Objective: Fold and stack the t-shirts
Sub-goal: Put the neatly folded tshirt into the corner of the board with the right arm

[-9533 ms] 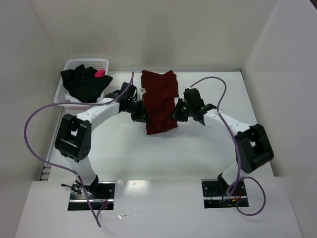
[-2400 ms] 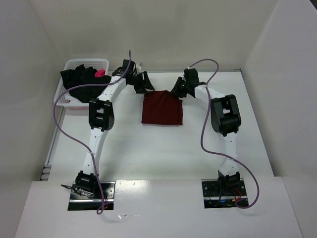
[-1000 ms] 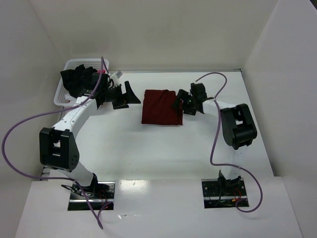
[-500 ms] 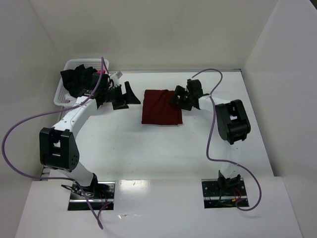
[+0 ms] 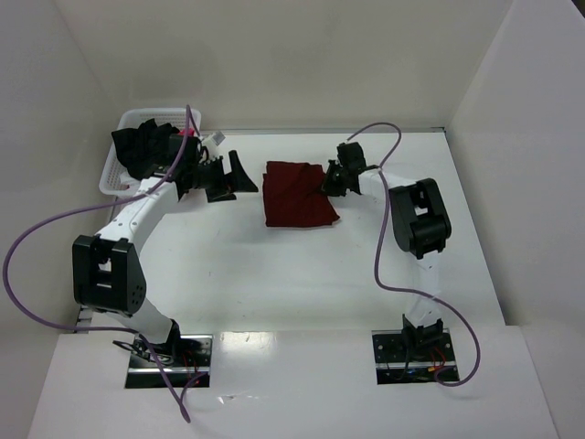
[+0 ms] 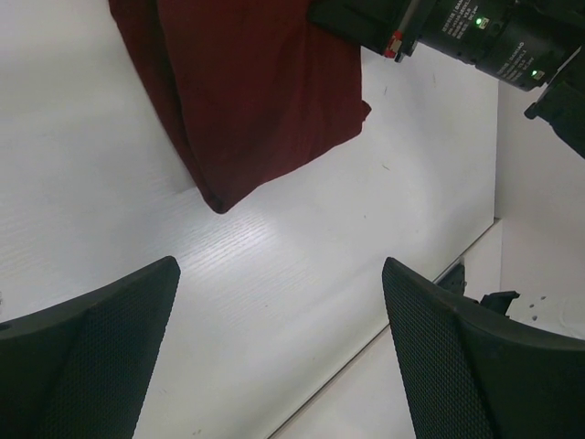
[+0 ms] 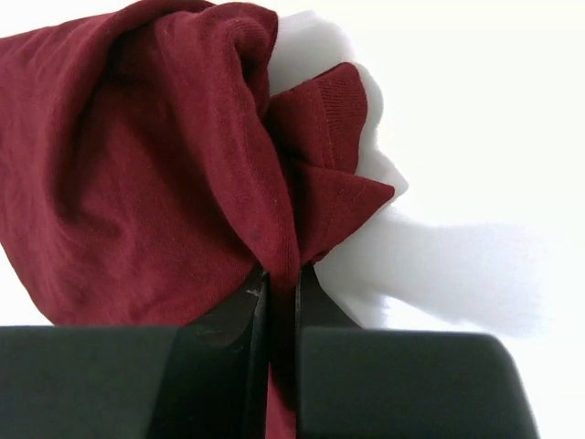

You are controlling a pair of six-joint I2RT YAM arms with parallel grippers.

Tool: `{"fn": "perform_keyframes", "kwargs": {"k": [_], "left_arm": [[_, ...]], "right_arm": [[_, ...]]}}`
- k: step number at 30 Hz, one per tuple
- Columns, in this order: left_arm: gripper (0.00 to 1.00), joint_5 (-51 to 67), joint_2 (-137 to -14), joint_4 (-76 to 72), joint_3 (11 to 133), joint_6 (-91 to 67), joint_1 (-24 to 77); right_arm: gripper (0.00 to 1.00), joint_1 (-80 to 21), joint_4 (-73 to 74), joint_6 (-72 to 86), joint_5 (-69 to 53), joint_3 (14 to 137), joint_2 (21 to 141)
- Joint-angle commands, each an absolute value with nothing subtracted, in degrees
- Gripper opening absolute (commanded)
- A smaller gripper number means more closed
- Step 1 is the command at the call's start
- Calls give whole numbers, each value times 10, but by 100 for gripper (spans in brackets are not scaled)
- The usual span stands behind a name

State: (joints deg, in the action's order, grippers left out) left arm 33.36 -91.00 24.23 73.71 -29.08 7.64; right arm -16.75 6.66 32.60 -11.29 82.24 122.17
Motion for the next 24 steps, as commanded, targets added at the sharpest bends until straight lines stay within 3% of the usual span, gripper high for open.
{"fn": "perform_keyframes", "kwargs": {"k": [1,9,12,19,22,24], "left_arm": [[99,348,-918,243,753,-273,65],[99,359,-943,249,789,-255,54],[99,374,-965,249,805,-250,54],[99,377,-1031,289,869,-221,54],[99,377,-1052,303,889,-215,49],[99,391,-1057,308,896,-215,49]], "right_arm": [[0,-142,123,299,-63,871,1243],[0,-10,184,256,-44,950,1243],[0,25,241,213,-2,1032,1275],[0,52,417,116,123,1361,1457],[0,75,467,96,160,1459,1507],[1,90,468,96,160,1447,1507]]}}
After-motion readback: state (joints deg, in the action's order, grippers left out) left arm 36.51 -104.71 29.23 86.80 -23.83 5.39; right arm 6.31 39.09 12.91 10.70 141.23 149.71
